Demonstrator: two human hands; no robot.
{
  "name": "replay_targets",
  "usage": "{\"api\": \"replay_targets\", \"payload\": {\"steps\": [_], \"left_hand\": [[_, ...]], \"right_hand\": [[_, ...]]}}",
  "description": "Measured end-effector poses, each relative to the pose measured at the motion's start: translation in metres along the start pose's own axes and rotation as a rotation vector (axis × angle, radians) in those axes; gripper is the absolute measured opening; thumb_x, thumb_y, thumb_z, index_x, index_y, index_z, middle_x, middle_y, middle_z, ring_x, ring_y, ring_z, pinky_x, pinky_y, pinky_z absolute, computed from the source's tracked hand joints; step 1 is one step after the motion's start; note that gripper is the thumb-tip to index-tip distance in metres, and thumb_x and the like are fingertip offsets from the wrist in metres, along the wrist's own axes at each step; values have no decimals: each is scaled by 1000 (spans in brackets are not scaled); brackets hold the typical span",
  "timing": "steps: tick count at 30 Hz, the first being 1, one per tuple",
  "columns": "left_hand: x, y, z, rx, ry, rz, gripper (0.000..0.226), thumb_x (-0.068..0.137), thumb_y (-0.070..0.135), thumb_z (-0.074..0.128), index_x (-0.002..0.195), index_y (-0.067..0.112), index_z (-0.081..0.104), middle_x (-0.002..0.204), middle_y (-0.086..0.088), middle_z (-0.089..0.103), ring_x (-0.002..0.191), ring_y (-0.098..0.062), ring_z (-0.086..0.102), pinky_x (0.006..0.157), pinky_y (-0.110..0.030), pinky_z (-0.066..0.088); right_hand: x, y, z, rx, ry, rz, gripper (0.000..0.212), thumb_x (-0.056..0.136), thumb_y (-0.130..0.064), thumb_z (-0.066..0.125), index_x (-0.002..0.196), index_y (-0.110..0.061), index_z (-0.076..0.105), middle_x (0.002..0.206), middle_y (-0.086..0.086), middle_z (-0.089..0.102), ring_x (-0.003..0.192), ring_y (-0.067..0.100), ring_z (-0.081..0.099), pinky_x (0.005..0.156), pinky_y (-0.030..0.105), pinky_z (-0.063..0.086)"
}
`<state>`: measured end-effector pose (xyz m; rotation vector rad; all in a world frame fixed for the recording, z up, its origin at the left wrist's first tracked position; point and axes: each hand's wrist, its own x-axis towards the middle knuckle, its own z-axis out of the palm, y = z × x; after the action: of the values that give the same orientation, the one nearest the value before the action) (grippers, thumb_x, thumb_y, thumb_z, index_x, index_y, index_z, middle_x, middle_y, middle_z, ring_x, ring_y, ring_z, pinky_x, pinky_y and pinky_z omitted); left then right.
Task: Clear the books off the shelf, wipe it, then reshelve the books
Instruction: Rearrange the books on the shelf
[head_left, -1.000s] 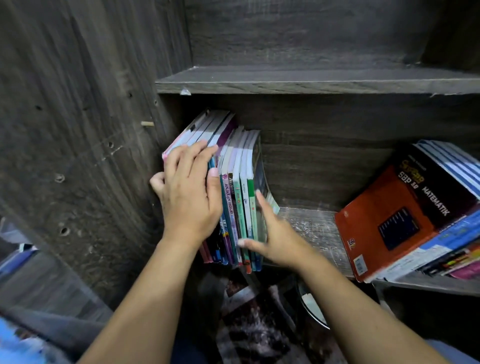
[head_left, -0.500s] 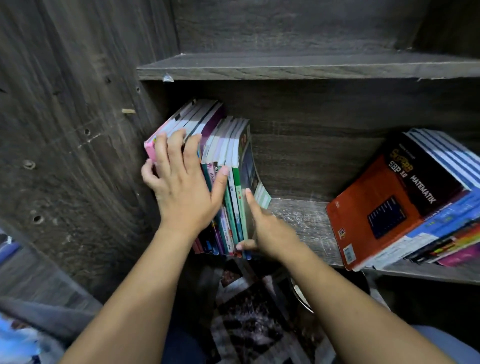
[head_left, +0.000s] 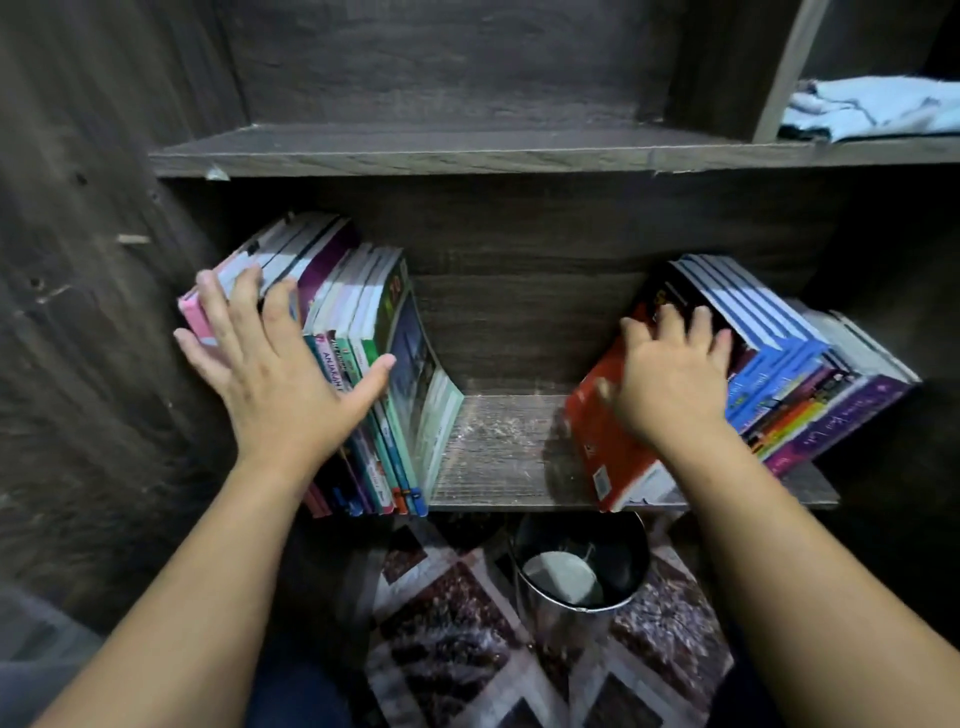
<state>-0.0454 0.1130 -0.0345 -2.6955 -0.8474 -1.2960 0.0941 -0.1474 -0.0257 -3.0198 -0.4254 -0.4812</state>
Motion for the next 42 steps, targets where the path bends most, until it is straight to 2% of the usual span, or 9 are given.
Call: {"api": "replay_targets", "payload": {"steps": [5, 9, 15, 18, 21, 24, 27, 33, 42], "left_hand": [[0, 5, 2, -40, 9, -38, 97, 68, 70, 57, 136, 6, 35, 152, -14, 23, 148, -35, -1, 111, -67, 4], [-1, 7, 2, -51, 23, -53, 96, 68, 69, 57, 136, 6, 34, 152, -14, 24, 148, -36, 0, 110, -67, 5], [-2, 6, 4, -56, 33, -53, 95, 68, 68, 59, 136, 6, 33, 152, -14, 24, 148, -35, 0, 110, -68, 7], [-1, 6, 5, -60, 39, -49, 95, 68, 67, 62, 136, 7, 33, 151, -14, 24, 148, -35, 1, 110, -67, 7], [-1, 5, 5, -59, 42, -46, 95, 69, 67, 61, 136, 7, 33, 151, -14, 24, 148, -34, 1, 110, -66, 7], [-1, 4, 5, -61, 41, -42, 95, 69, 67, 62, 136, 7, 34, 150, -14, 25, 148, -34, 1, 110, -66, 8], [-1, 3, 5, -54, 40, -31, 95, 70, 69, 61, 137, 6, 34, 149, -14, 26, 148, -34, 3, 110, -66, 9], [-2, 2, 4, -66, 39, -13, 93, 73, 70, 57, 137, 6, 36, 148, -13, 28, 147, -33, 6, 109, -63, 11], [-1, -9, 0, -125, 68, 36, 63, 88, 52, 45, 137, 13, 42, 146, -8, 34, 143, -29, 17, 104, -57, 22]], "right_hand": [[-1, 23, -7, -90, 37, 137, 87, 86, -56, 55, 152, -14, 16, 158, 19, 13, 146, 42, -1, 114, 59, 0], [3, 31, -6, -78, 15, 309, 91, 87, -55, 56, 150, -5, 15, 156, 24, 18, 145, 42, 8, 116, 55, 5], [11, 26, 14, -65, 222, 278, 51, 82, -16, 67, 123, 8, 48, 116, 28, 53, 109, 42, 48, 98, 48, 41], [11, 21, 8, 62, 361, 221, 33, 76, -4, 69, 106, 3, 58, 105, 23, 55, 98, 40, 48, 83, 46, 40], [10, 11, 8, 247, 395, 148, 47, 77, -11, 71, 121, -5, 56, 117, 18, 48, 105, 39, 41, 85, 45, 32], [5, 7, 13, 534, 488, 139, 74, 79, -14, 70, 145, -13, 36, 142, 20, 31, 119, 40, 34, 97, 46, 37], [1, 1, 14, 788, 399, 195, 81, 85, -10, 65, 152, -20, 20, 158, 17, 9, 139, 36, 27, 104, 38, 37], [0, -28, 4, 632, 256, 78, 53, 86, -19, 62, 137, -24, 50, 124, 15, 59, 112, 35, 54, 92, 38, 40], [-4, -95, 26, 956, 656, -249, 29, 73, -10, 71, 102, -11, 70, 105, 4, 69, 99, 20, 66, 76, 29, 51]]}}
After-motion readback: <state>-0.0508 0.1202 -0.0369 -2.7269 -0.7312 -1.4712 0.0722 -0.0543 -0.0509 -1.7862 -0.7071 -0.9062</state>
